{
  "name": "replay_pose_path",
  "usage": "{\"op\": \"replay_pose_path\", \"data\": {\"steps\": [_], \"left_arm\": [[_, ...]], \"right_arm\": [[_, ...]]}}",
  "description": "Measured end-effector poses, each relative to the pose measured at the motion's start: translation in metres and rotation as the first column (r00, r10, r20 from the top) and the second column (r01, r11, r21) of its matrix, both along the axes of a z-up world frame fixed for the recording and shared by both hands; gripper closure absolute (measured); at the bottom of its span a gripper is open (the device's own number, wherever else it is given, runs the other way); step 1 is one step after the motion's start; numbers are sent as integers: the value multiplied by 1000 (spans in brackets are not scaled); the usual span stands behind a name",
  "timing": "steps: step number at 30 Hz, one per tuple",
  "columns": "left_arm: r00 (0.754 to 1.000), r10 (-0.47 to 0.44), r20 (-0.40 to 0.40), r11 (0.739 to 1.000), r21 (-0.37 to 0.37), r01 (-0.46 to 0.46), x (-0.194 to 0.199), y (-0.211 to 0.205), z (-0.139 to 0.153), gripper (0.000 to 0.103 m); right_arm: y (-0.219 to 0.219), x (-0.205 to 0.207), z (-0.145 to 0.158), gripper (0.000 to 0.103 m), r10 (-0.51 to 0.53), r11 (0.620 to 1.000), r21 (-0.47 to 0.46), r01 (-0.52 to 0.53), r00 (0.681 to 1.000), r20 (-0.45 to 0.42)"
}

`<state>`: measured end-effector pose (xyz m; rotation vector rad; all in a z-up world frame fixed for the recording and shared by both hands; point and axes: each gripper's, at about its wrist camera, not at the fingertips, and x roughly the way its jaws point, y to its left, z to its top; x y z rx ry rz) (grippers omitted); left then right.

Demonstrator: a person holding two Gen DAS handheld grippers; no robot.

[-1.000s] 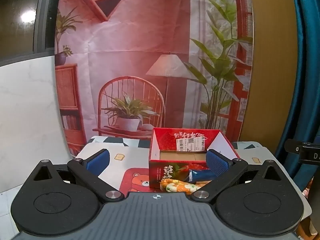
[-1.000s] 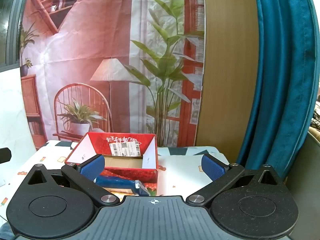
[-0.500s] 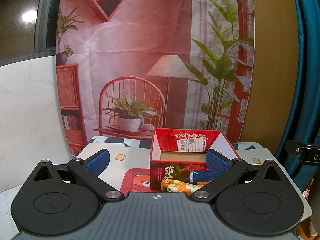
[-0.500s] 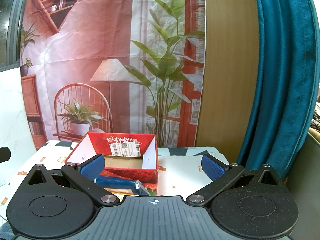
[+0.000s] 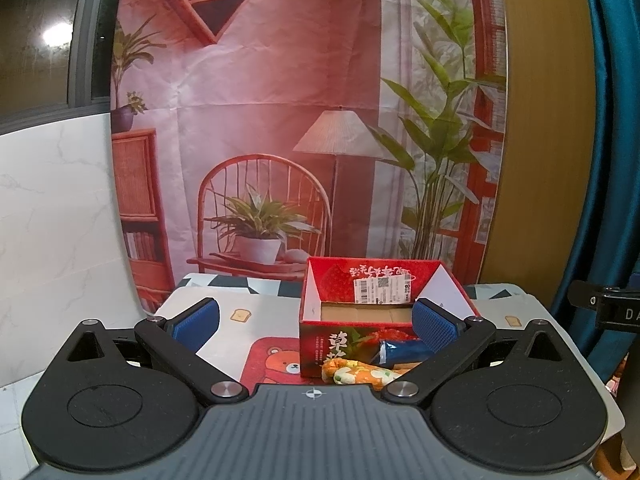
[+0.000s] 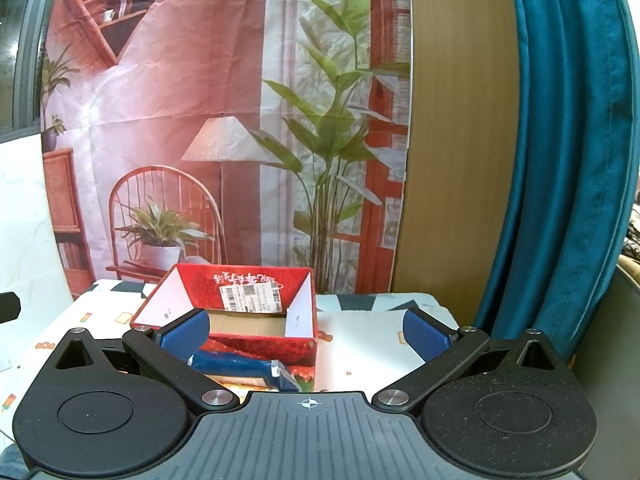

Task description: Organize soft objects

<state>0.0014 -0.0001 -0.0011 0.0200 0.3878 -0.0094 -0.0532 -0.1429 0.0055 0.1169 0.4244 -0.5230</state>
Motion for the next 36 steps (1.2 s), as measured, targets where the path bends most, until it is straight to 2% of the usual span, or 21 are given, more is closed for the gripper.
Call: {"op": "replay_pose_path", "data": {"steps": [36], "left_arm": [[1000,0,-2,1000,-1,0,0,0,-1,0]], "right_arm": [[-1,1,0,0,7,1000,0,-7,1000,-6]]}}
